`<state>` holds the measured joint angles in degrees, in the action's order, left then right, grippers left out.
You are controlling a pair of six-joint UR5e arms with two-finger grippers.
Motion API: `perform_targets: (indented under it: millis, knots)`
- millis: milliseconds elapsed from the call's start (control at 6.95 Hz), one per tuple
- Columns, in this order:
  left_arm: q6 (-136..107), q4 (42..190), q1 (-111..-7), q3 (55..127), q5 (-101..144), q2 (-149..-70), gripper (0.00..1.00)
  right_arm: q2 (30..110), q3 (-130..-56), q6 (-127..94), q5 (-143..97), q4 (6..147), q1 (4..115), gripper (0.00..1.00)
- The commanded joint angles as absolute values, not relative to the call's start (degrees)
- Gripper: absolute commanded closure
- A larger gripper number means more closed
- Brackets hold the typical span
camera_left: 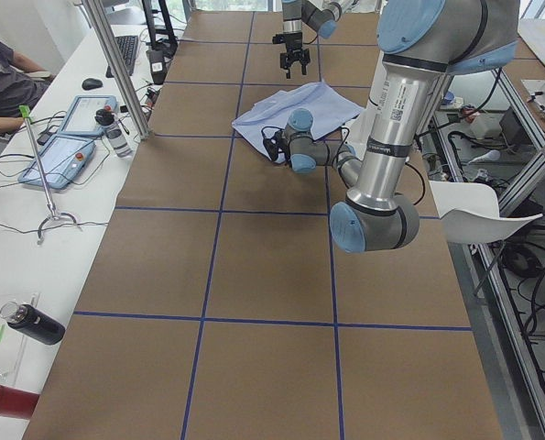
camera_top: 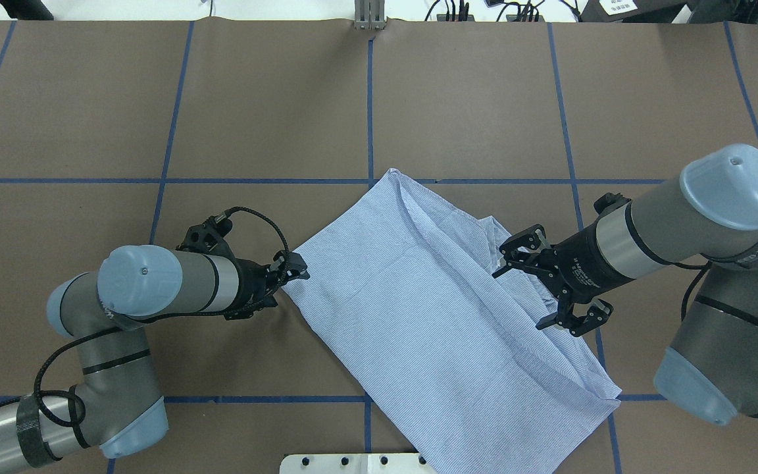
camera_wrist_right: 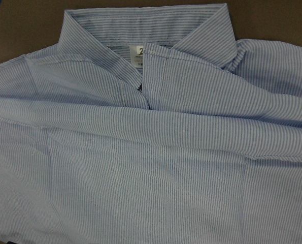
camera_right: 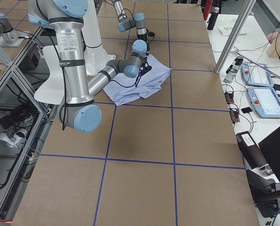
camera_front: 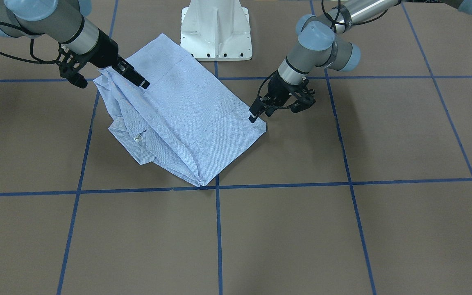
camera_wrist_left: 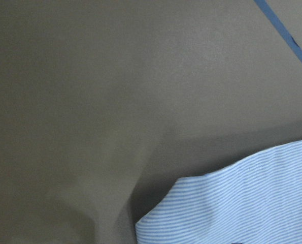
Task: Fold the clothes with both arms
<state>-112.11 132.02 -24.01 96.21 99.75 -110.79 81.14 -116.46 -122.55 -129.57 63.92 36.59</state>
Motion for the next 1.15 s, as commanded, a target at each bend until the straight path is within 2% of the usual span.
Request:
perform_targets:
  millis: [0, 432, 576, 1008]
  knots:
    - [-112.15, 131.84, -23.91, 95.89, 99.67, -111.18, 0.35, 81.21, -116.37, -122.52, -129.55, 63.98, 36.39, 0.00]
    - [-112.15, 131.84, -23.91, 95.63, 99.58, -111.27, 0.69, 81.39, -116.37, -122.52, -129.46, 63.98, 36.13, 0.00]
    - [-112.06, 131.75, -23.99, 95.63, 98.80, -111.27, 1.00, 81.30, -116.37, -122.52, -129.46, 63.98, 36.12, 0.00]
    - [-105.24, 131.66, -29.59, 94.23, 98.53, -112.84, 1.00, 81.04, -116.46, -122.52, -129.46, 63.98, 36.12, 0.00]
